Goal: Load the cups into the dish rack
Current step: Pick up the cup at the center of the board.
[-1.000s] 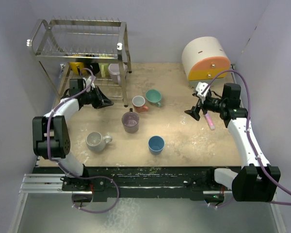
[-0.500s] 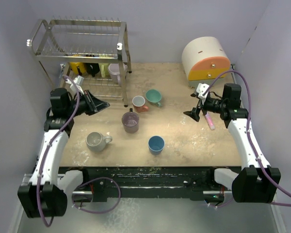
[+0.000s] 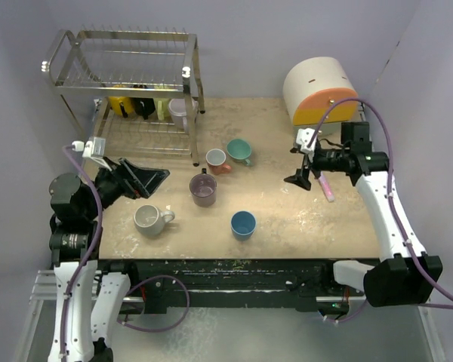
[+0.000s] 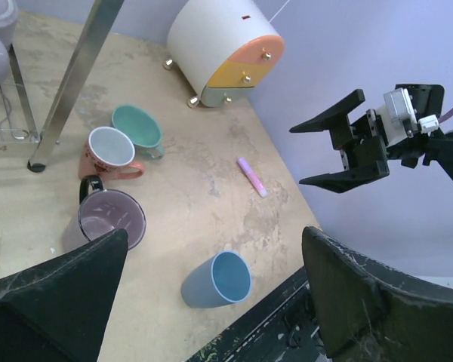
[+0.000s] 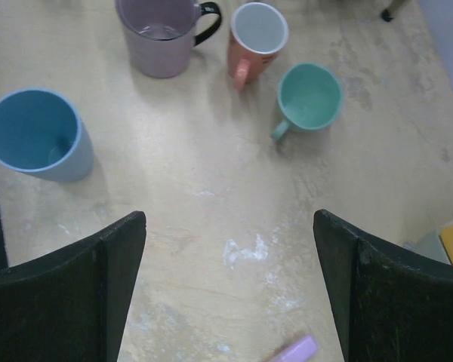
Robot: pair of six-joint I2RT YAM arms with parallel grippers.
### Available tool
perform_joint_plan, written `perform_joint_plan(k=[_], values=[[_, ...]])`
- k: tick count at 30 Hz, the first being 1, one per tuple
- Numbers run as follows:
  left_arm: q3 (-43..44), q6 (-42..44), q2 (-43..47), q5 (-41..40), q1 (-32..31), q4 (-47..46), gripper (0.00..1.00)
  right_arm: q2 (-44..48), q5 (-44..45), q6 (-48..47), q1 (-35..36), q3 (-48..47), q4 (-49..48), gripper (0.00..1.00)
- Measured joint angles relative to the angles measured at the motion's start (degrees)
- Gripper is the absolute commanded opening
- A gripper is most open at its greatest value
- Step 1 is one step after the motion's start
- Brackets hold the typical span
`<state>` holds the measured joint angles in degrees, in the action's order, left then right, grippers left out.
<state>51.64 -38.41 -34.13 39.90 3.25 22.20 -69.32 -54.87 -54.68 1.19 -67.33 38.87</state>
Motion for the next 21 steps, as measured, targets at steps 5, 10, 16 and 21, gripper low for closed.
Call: perform_joint_plan(k=[5, 10, 16, 21], values=[[-4.0, -5.6, 2.7, 0.6, 0.0, -1.9, 0.99, -0.1, 4.1, 0.0, 8.3, -0.5, 3.0, 0.92], [-4.7, -7.1, 3.1, 1.0, 0.0, -1.2, 1.00, -0.1, 6.8, 0.1, 12.2, -1.2, 4.6, 0.92], [-7.3, -9.2, 4.0, 1.7, 0.0, -1.4, 1.00, -0.2, 10.3, 0.0, 14.3, -2.3, 5.3, 0.92], [-9.4, -12.1, 4.7, 1.6, 0.0, -1.6, 1.00, -0.2, 13.2, 0.0, 16.2, -2.4, 5.9, 0.92]])
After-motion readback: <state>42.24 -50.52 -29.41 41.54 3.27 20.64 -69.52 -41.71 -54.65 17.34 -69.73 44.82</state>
